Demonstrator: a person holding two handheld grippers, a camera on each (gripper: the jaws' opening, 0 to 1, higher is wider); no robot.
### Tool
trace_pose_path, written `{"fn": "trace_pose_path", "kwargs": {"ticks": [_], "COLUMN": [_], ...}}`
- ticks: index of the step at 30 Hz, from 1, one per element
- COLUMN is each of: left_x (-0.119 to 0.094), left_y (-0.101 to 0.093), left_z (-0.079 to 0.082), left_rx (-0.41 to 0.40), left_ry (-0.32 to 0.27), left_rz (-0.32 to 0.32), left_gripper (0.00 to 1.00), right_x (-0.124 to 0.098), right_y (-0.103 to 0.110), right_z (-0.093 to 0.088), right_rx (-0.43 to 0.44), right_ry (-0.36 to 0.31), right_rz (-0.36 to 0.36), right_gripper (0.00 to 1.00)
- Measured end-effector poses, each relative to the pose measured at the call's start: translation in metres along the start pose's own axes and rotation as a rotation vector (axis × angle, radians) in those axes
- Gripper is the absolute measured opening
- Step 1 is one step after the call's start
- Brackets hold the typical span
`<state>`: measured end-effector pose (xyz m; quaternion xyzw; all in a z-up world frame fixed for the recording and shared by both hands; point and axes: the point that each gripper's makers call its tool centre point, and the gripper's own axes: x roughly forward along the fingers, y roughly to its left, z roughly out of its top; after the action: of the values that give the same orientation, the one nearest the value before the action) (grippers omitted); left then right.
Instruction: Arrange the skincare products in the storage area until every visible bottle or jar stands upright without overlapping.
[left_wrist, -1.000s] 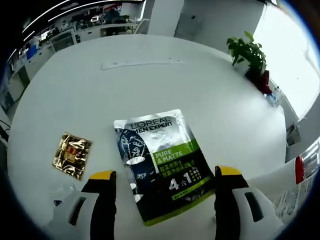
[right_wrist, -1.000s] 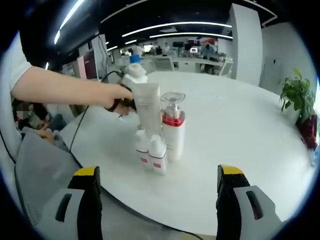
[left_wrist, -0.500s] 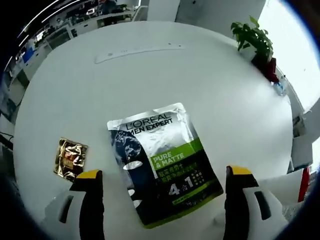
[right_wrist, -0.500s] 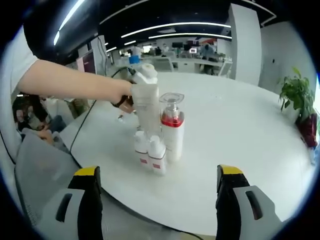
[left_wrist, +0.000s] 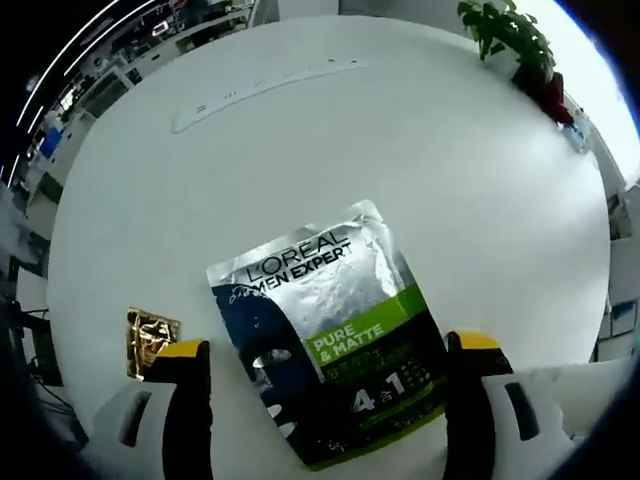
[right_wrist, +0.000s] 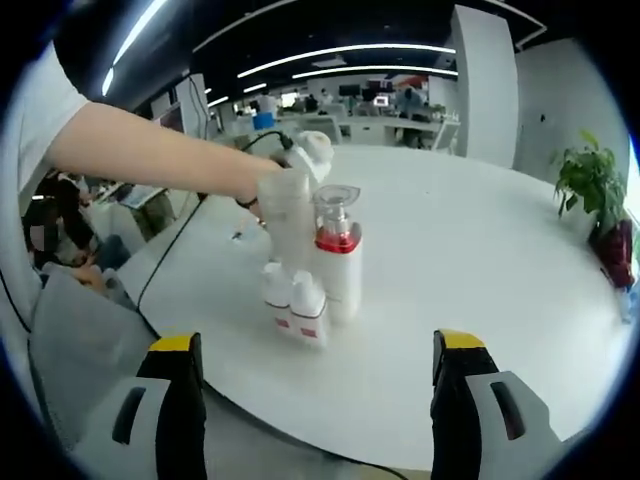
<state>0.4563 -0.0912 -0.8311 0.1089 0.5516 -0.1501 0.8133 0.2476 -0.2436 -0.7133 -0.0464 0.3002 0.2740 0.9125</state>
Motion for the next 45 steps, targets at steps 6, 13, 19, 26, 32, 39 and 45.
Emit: {"fn": "trace_pose_path", "kwargs": {"ticks": [6,13,19,26,32,39,45], "left_x": [-0.005,-0.009,-0.007,-0.004,0.002,0.004,-0.004], "left_y": [0.004,0.022,0.018,0.022,0.032,0.036,0.037], "left_z": [-0.003,-0.002,0.000,0.004,0.009,0.008,0.005], "left_rx": [0.020,0.055,0.101,0.114,0.111,0.093,0.077], "left_ry": [-0.003,-0.026,-0.050,-0.069,-0.098,-0.119,-0.133], "left_rz": [-0.009,-0.025,-0.042,-0.048,-0.051,-0.063,-0.068], "left_gripper": [0.91,0.66,0.58,0.48,0.26,0.19,0.16], "right_x": [0.000,0.000,0.000,-0.001,0.000,0.000,0.000], "right_y": [0.002,0.003,0.004,0.003,0.002,0.004,0.005], "right_z": [0.000,0.000,0.000,0.001,0.000,0.001,0.002], "right_rx": [-0.013,-0.012,-0.015,-0.012,-0.016,-0.020,-0.020], "right_ry": [0.003,0.002,0.002,0.001,0.003,0.004,-0.003], "right_rz": [0.006,0.010,0.013,0.011,0.009,0.013,0.018], "right_gripper": [0.94,0.94,0.94,0.94,0.94,0.94,0.94]}}
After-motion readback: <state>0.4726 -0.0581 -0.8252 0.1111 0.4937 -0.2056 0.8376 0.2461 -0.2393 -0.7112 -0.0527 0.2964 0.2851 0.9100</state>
